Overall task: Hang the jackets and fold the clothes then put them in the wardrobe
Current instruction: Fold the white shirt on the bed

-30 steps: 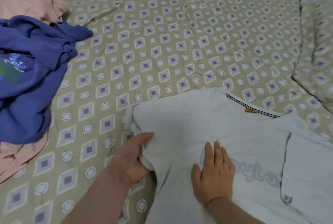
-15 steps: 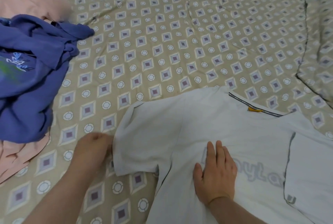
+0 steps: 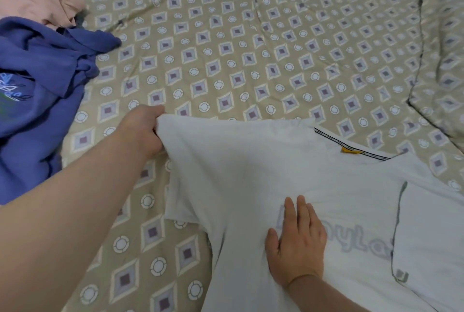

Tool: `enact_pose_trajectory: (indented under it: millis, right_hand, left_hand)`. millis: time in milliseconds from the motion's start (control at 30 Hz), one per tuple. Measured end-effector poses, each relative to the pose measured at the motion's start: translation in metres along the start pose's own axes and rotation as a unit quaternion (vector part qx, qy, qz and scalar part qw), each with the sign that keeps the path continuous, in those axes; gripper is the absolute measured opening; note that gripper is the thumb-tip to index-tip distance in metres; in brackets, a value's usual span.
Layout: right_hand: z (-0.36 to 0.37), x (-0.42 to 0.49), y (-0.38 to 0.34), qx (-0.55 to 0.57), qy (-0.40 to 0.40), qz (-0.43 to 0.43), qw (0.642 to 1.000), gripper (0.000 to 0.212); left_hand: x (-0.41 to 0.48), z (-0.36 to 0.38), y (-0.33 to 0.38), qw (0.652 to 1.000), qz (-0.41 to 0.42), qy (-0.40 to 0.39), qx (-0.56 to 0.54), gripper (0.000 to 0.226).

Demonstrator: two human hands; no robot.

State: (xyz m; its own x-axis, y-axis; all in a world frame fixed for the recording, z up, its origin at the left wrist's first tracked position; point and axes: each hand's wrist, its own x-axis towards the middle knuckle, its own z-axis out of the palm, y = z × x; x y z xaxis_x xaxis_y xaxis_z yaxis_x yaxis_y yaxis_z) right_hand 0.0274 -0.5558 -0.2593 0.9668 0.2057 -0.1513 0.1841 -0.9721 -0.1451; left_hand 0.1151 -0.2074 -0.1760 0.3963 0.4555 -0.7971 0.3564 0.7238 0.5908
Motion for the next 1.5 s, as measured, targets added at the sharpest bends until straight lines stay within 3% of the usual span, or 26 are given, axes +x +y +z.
enact_pose_trajectory:
  millis: [67,167,267,433,567,633,700,767,867,933,1000,1067,1100,1133,1233,1367,1500]
  right_hand:
    - [0.0,0.001,0.0,-0.004,0.004,0.003,1.0,0.075]
    - [-0.003,0.001,-0.002,-0.008,0.011,0.003,1.0,0.075]
    - [-0.003,0.001,-0.003,-0.015,0.02,0.003,1.0,0.074]
    - [-0.001,0.001,-0.003,-0.012,0.031,0.005,0.999,0.074]
    - [-0.001,0.002,-0.002,0.001,0.038,0.0,0.999,0.074]
    - [-0.002,0.001,0.0,0.005,0.033,-0.002,0.999,0.074]
    - [-0.002,0.0,-0.001,0.013,0.022,-0.002,1.0,0.073]
    - [-0.004,0.0,0.0,0.033,0.004,0.003,0.999,0.074]
    - [-0.011,-0.002,0.002,0.057,-0.034,-0.006,0.998,0.075]
    - [-0.019,0.0,0.007,0.086,-0.057,-0.023,0.994,0.072]
    - [-0.034,0.004,0.013,0.185,-0.075,-0.008,0.98,0.061]
    - [-0.056,0.001,0.026,0.371,-0.063,0.071,0.924,0.041]
    - [-0.065,-0.004,0.037,0.413,-0.042,0.109,0.903,0.036]
    - [-0.074,-0.01,0.049,0.41,-0.014,0.127,0.903,0.034]
    - [-0.085,-0.035,0.098,0.348,0.051,0.132,0.927,0.035]
    - [-0.084,-0.073,0.164,0.225,0.023,0.08,0.971,0.036]
    - [-0.068,-0.117,0.208,0.12,0.051,0.038,0.991,0.054]
  left_hand:
    - [-0.001,-0.004,-0.003,0.999,0.038,0.039,0.004,0.004]
    - [-0.017,-0.018,-0.038,0.988,0.056,0.072,0.122,0.005]
    - [-0.04,-0.028,-0.074,0.982,0.024,0.0,0.185,0.035]
    - [-0.053,-0.026,-0.088,0.955,0.019,-0.08,0.286,0.037]
    - [-0.053,-0.042,-0.065,0.952,-0.143,-0.201,0.18,0.047]
    - [-0.053,-0.052,-0.061,0.937,-0.125,-0.283,0.166,0.062]
    - [-0.057,-0.053,-0.064,0.898,-0.062,-0.327,0.287,0.063]
    - [-0.06,-0.046,-0.07,0.9,-0.014,-0.271,0.343,0.053]
    - [-0.074,-0.032,-0.07,0.952,0.026,-0.191,0.238,0.041]
    - [-0.086,-0.018,-0.072,0.952,0.093,-0.142,0.253,0.042]
    - [-0.104,0.008,-0.082,0.917,0.198,-0.09,0.335,0.047]
    - [-0.124,0.043,-0.106,0.848,0.331,-0.069,0.408,0.053]
    - [-0.137,0.061,-0.121,0.815,0.372,-0.086,0.435,0.056]
    - [-0.148,0.076,-0.137,0.792,0.384,-0.129,0.457,0.059]
    - [-0.161,0.095,-0.196,0.716,0.313,-0.242,0.575,0.063]
    - [-0.156,0.067,-0.234,0.558,0.458,-0.134,0.679,0.052]
    - [-0.141,0.019,-0.254,0.483,0.396,-0.09,0.776,0.082]
